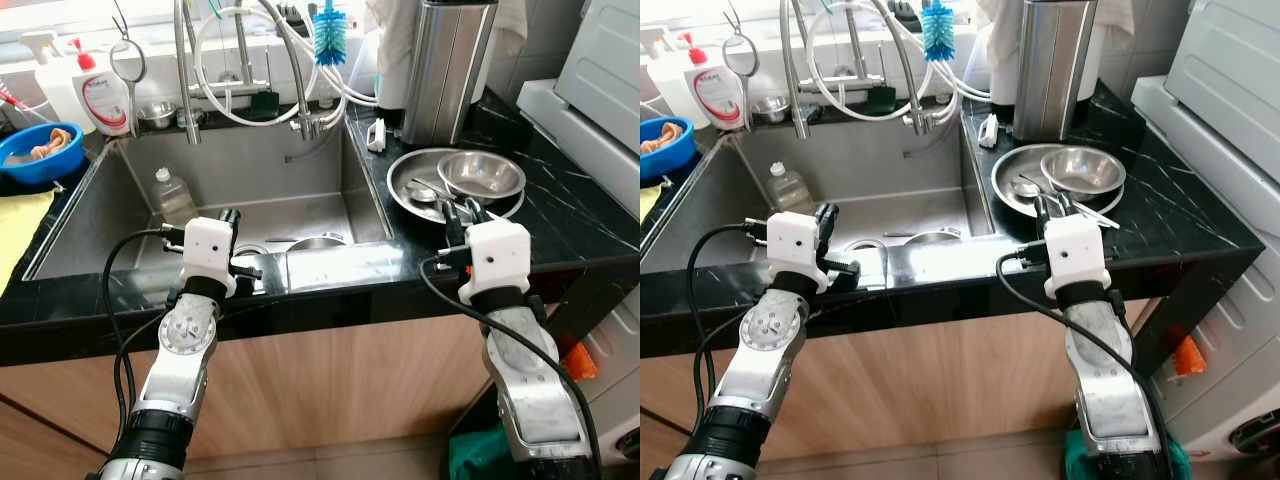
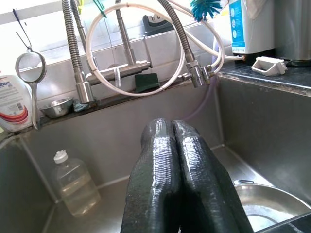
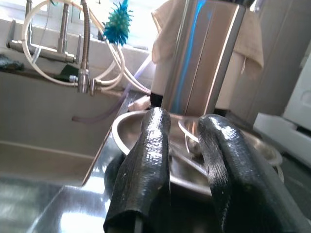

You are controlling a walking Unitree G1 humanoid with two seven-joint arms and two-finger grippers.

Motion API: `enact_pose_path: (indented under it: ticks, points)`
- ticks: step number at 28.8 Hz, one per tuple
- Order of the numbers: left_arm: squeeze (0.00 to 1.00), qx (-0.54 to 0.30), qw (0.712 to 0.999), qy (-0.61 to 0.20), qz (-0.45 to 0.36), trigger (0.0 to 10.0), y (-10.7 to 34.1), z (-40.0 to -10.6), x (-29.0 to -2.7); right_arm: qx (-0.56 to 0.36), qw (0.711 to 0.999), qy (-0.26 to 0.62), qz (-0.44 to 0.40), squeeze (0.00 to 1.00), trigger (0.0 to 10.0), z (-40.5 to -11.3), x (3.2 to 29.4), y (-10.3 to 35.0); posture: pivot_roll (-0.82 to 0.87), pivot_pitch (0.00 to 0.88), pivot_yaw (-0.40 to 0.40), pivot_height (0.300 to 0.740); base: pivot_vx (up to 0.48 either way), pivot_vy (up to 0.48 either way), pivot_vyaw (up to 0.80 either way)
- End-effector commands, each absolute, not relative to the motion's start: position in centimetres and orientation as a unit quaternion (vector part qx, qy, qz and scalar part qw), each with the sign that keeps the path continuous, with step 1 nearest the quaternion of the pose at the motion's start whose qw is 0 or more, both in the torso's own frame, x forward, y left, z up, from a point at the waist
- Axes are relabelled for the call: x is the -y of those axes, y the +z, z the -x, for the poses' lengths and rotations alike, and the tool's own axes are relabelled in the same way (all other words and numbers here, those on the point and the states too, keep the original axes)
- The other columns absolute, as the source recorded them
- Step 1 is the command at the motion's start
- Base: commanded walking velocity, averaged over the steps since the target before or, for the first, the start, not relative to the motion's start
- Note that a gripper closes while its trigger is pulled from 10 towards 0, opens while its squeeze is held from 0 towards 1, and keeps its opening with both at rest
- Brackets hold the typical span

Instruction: Kitchen organization

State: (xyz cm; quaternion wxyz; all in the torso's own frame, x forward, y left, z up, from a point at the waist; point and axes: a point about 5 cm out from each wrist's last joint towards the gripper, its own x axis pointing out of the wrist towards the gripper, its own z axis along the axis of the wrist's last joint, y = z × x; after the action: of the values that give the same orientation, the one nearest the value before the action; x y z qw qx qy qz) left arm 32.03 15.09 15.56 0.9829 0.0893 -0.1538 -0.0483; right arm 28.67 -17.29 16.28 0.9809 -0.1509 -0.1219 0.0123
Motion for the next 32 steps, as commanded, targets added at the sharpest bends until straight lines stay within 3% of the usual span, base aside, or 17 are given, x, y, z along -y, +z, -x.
enact_pose_path:
  ticks: [1, 2, 3, 6, 7, 14, 26, 27, 29, 30, 31, 32]
  points:
    - [0.0, 0.146, 0.984, -0.045, -0.092, 10.0, 15.3, -32.1, -15.5, 0.104, 0.986, 0.003, 0.132, 0.54, 10.0, -28.4, 17.7, 15.7, -0.23, 0.0, 0.052, 0.731, 0.0, 0.0, 0.0]
    - [0.0, 0.146, 0.984, -0.045, -0.092, 10.0, 15.3, -32.1, -15.5, 0.098, 0.987, 0.001, 0.131, 0.54, 10.0, -28.4, 17.8, 15.4, -0.23, 0.0, 0.052, 0.731, 0.0, 0.0, 0.0]
    - [0.0, 0.146, 0.984, -0.045, -0.092, 10.0, 15.3, -32.1, -15.5, 0.088, 0.989, -0.01, 0.121, 1.0, 10.0, -28.3, 18.1, 15.0, -0.23, 0.0, 0.052, 0.731, 0.0, 0.0, 0.0]
    - [0.0, 0.146, 0.984, -0.044, -0.092, 10.0, 15.3, -32.1, -15.5, 0.074, 0.993, -0.028, 0.093, 1.0, 10.0, -28.4, 18.4, 14.7, -0.22, 0.0, 0.052, 0.731, 0.0, 0.0, 0.0]
    - [0.0, 0.147, 0.984, -0.044, -0.092, 10.0, 15.4, -32.1, -15.5, 0.067, 0.994, -0.034, 0.078, 0.0, 10.0, -28.6, 18.5, 14.6, -0.22, 0.0, 0.052, 0.731, 0.0, 0.0, 0.0]
    - [0.0, 0.149, 0.983, -0.044, -0.094, 10.0, 15.4, -32.1, -15.6, 0.054, 0.996, -0.076, -0.003, 0.0, 10.0, -29.4, 19.3, 14.9, -0.22, 0.0, 0.052, 0.731, 0.0, 0.0, 0.0]
    - [0.0, 0.15, 0.983, -0.043, -0.093, 10.0, 15.5, -32.1, -15.5, 0.038, 0.996, -0.068, -0.038, 0.01, 10.0, -29.6, 18.8, 14.6, -0.22, 0.0, 0.051, 0.731, 0.0, 0.0, 0.0]
    - [0.0, 0.149, 0.984, -0.042, -0.093, 10.0, 15.5, -32.1, -15.6, 0.04, 0.996, -0.069, -0.044, 1.0, 10.0, -29.5, 18.8, 14.7, -0.22, 0.0, 0.05, 0.731, 0.0, 0.0, 0.0]
    - [0.0, 0.148, 0.984, -0.041, -0.093, 10.0, 15.4, -32.0, -15.7, 0.037, 0.996, -0.07, -0.041, 1.0, 10.0, -29.6, 18.8, 14.6, -0.22, 0.0, 0.05, 0.731, 0.0, 0.0, 0.0]
    - [0.0, 0.149, 0.984, -0.041, -0.093, 10.0, 15.4, -32.0, -15.7, 0.035, 0.996, -0.069, -0.038, 0.48, 10.0, -29.6, 18.7, 14.6, -0.22, 0.0, 0.05, 0.731, 0.0, 0.0, 0.0]
    - [0.0, 0.149, 0.984, -0.041, -0.093, 10.0, 15.4, -32.0, -15.6, 0.033, 0.997, -0.068, -0.035, 0.48, 10.0, -29.6, 18.7, 14.6, -0.22, 0.0, 0.05, 0.731, 0.0, 0.0, 0.0]
    - [0.0, 0.148, 0.984, -0.042, -0.093, 10.0, 15.4, -32.0, -15.6, 0.031, 0.997, -0.067, -0.033, 0.0, 10.0, -29.6, 18.7, 14.6, -0.22, 0.0, 0.05, 0.731, 0.0, 0.0, 0.0]
